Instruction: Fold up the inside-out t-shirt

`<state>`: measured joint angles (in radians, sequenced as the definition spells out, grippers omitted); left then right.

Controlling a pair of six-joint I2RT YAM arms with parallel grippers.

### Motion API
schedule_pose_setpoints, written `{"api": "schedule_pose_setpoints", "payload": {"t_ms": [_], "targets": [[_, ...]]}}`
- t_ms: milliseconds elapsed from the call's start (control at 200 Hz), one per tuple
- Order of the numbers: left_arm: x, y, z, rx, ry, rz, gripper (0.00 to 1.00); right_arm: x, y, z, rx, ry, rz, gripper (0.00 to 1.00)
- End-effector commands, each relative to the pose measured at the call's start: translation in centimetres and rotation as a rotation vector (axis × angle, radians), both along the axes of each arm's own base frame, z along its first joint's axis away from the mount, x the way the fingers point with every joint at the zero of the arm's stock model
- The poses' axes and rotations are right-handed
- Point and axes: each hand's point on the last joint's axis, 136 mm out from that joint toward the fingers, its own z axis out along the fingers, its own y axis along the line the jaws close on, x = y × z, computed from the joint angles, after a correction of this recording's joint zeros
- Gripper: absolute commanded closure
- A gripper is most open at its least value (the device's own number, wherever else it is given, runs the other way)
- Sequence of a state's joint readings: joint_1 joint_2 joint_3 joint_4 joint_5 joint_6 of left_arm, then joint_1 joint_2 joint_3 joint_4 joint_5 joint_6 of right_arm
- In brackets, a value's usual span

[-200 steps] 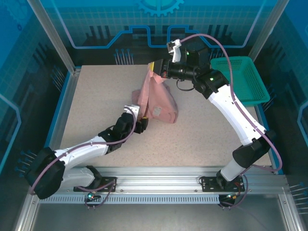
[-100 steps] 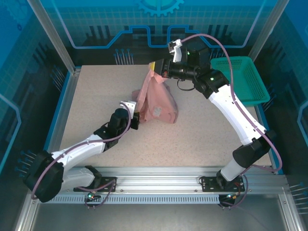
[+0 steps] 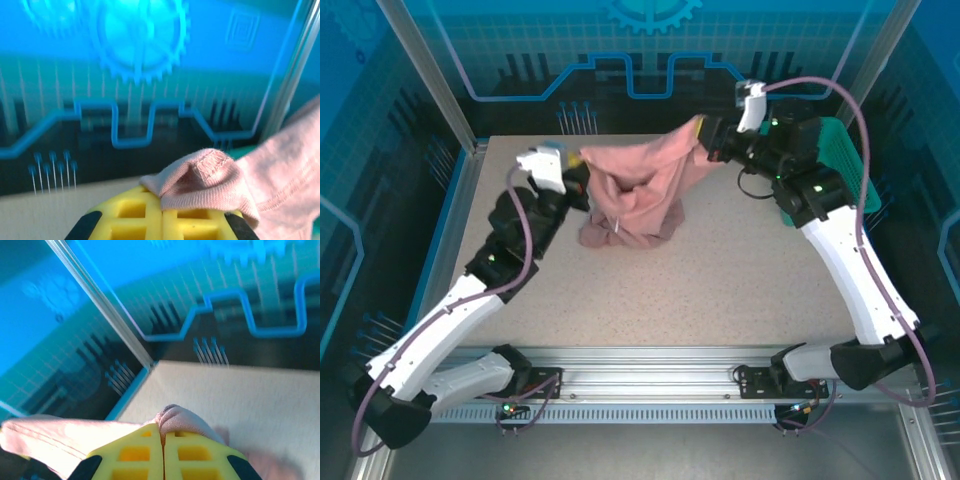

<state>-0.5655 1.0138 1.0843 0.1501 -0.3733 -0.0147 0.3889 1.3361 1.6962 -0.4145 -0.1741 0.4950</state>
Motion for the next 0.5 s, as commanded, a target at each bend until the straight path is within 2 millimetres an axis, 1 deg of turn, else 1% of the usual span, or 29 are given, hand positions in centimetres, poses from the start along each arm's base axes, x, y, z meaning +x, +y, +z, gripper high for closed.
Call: {"api": "schedule_pose_setpoints", "payload": {"t_ms": [0,40,65,125,180,225,310,355,405,460,495], "targets": [[-1.5,2.9,7.2,0.011,-0.134,0.113,1.00,-4.4,-3.0,9.7,0.026,-0.308,-0.058,0.93],[-2.0,3.3,8.0,0.009,-0.135,0.119,1.00,-5.7,-3.3,10.3,0.015,-0.329,-0.051,0.93],[-2.4,3.6,8.4,0.009,-0.132,0.122,1.00,-6.4,-3.4,10.4,0.005,-0.333,-0.045,0.93],[-3.0,4.4,7.9,0.017,-0.103,0.141,1.00,-8.0,-3.8,9.8,-0.017,-0.327,-0.033,0.93],[-3.3,5.5,6.3,0.033,-0.053,0.186,1.00,-9.2,-3.9,8.2,-0.039,-0.303,-0.013,0.92],[-3.4,6.2,4.7,0.059,-0.009,0.219,1.00,-10.2,-4.0,6.6,-0.055,-0.280,0.005,0.92],[-3.0,7.1,1.2,0.117,0.071,0.281,1.00,-11.2,-4.3,3.2,-0.077,-0.219,0.017,0.91],[-2.4,7.4,-0.3,0.146,0.107,0.314,1.00,-11.0,-4.4,1.6,-0.077,-0.186,0.004,0.91],[-1.4,7.2,-1.4,0.171,0.139,0.329,1.00,-10.2,-4.4,0.1,-0.071,-0.157,-0.014,0.91],[0.1,6.9,-1.9,0.189,0.163,0.338,1.00,-8.7,-4.2,-1.1,-0.068,-0.122,-0.038,0.91],[1.4,6.7,-2.1,0.198,0.177,0.345,1.00,-7.5,-4.1,-1.5,-0.070,-0.108,-0.058,0.91]]}}
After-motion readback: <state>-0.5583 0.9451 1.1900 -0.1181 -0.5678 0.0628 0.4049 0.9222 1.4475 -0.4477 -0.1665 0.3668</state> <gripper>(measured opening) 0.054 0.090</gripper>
